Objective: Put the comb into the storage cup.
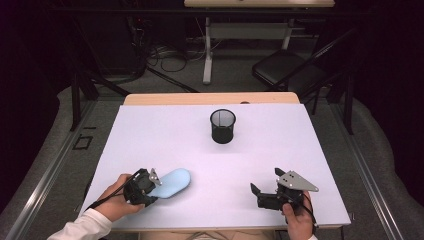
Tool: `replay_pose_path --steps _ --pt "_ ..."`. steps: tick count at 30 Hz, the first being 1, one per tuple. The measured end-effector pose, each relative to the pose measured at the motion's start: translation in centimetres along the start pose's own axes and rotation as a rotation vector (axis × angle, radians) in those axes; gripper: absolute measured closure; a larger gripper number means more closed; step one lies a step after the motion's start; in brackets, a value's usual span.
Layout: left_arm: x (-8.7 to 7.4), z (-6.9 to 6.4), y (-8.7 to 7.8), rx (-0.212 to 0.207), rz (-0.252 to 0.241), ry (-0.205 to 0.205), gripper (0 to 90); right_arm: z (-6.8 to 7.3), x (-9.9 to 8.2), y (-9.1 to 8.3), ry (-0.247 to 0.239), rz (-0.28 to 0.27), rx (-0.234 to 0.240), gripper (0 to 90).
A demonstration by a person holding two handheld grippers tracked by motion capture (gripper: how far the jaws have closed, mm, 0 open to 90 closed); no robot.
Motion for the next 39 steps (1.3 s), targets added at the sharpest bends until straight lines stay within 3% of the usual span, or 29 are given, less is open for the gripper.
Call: replay_pose_path --steps 11,33,39 --pt "0.3 0.1 -0.3 -0.002 -0.020 -0.003 69.9 0.0 0.0 0.1 0.001 0.001 0.001 3.3" --pt "1.5 0.8 -2.4 0.028 -0.131 -0.033 70.0 0.0 -0.1 0.1 0.003 0.006 -0.001 3.4" --pt "2.2 0.9 -3.0 0.040 -0.181 -0.045 70.0 0.0 -0.1 0.1 0.002 0.006 -0.001 3.3"
Point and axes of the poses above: each handheld gripper's, and its own axes: y roughly forward along the jaws, x roughly out of its top, z roughly to its left, the point moved 1 cm from there along y, roughly forward along the jaws, and after that the axes turned 6 degrees about -z, right-handed, at the moved point
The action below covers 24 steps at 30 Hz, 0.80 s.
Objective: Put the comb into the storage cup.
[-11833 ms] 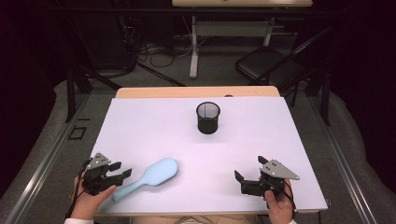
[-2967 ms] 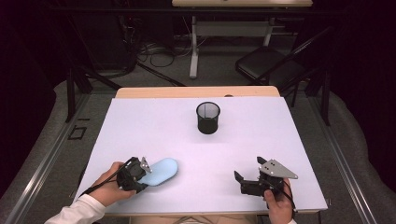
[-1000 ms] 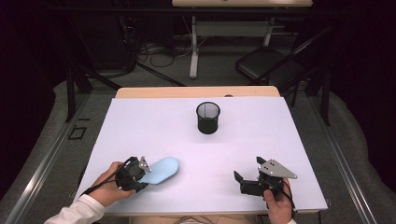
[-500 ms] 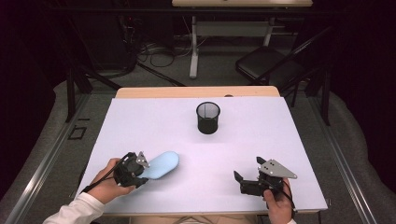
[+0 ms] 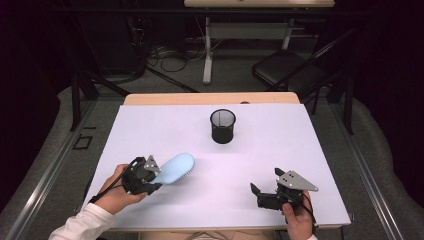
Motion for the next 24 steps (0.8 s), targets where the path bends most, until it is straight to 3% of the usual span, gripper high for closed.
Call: replay_pose_path --steps 24 --pt "2.2 -0.1 -0.9 0.019 -0.121 -0.004 70.0 -0.1 0.0 -0.1 -0.004 -0.004 -0.002 3.3"
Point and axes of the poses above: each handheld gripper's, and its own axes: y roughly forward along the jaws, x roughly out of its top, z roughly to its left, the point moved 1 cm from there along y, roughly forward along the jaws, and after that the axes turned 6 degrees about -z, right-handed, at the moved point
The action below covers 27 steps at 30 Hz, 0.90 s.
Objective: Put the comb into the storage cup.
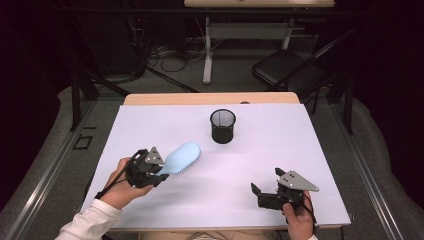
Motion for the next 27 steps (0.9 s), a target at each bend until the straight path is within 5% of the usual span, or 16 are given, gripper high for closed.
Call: replay_pose_path --steps 27 --pt "2.2 -0.6 0.1 0.013 -0.121 -0.002 70.1 -0.1 0.0 -0.1 -0.002 -0.001 -0.001 3.3"
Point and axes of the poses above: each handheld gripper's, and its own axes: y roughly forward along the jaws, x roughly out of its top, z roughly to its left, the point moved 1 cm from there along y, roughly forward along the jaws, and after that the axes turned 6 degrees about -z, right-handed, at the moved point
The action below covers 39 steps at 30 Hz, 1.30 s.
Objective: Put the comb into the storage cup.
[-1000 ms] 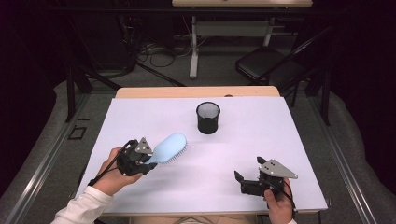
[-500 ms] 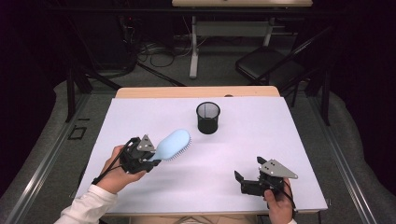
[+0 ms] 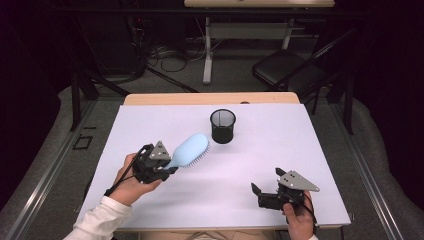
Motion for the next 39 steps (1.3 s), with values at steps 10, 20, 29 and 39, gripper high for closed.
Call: replay_pose_path --steps 10,20,29,39 --pt "1.0 -0.1 0.3 0.003 -0.048 -0.008 70.1 0.0 0.0 0.0 0.001 0.002 0.001 3.4" --pt "2.3 -0.2 0.7 0.006 -0.097 -0.013 70.1 0.0 -0.1 0.1 0.004 0.006 0.001 3.4" --pt "2.9 0.2 1.0 0.022 -0.134 -0.027 70.1 0.0 -0.1 0.2 0.008 0.013 0.002 3.3" --pt "3.7 0.2 1.6 0.025 -0.155 -0.034 70.2 0.0 -0.2 0.3 0.010 0.009 -0.003 3.4"
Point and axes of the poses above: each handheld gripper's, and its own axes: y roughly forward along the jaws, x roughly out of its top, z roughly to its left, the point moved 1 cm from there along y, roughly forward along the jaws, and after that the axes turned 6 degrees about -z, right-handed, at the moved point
